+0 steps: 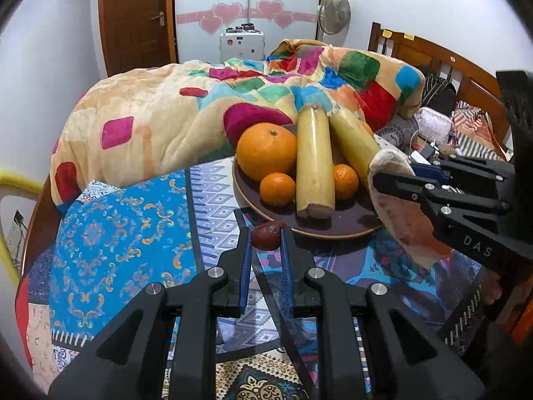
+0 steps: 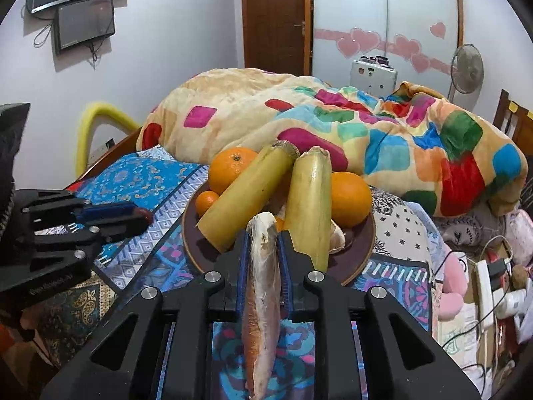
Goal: Organize fruits
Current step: 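Set the red fruit on the plate with the left tool while the right tool carries the pomelo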
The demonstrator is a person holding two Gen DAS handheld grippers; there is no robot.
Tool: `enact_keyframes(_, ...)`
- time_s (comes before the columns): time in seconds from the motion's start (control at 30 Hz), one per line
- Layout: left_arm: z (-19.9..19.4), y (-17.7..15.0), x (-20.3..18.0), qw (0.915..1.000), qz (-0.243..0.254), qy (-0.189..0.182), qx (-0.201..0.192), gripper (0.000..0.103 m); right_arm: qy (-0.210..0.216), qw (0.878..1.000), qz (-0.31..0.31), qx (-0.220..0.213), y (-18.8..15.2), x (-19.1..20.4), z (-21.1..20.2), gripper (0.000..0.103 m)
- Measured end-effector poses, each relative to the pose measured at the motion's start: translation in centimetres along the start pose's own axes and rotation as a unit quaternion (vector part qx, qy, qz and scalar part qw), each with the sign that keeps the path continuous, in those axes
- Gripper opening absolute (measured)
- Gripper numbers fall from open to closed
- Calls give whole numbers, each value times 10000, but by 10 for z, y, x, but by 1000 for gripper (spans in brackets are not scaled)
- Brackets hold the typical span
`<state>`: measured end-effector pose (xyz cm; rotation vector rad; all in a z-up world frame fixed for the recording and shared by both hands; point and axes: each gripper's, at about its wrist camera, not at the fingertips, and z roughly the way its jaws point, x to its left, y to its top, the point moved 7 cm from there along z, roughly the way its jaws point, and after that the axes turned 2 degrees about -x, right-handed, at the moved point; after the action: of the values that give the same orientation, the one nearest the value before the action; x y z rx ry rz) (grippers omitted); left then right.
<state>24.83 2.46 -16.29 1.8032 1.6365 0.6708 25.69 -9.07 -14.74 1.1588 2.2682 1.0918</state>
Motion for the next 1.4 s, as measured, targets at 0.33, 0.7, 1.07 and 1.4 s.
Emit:
enact_keyframes(0.33,0,0,-6,10000,54,-29,-4,16,55,9999,-30,-104,2,3,-8,16)
enact_keyframes(0.7,16,20,-7,9999,96,-107,38,16,215,9990,-20,-388,49,2,-8,16)
enact_keyframes(1.07,40,23,-11,9994,206,-98,279,16,402,9983,192,-366,55,-10,13,16)
enact_keyframes(1.4,48,19,-8,9990,211,128,371,33,347,9984,378,-229,49,-26,23,22)
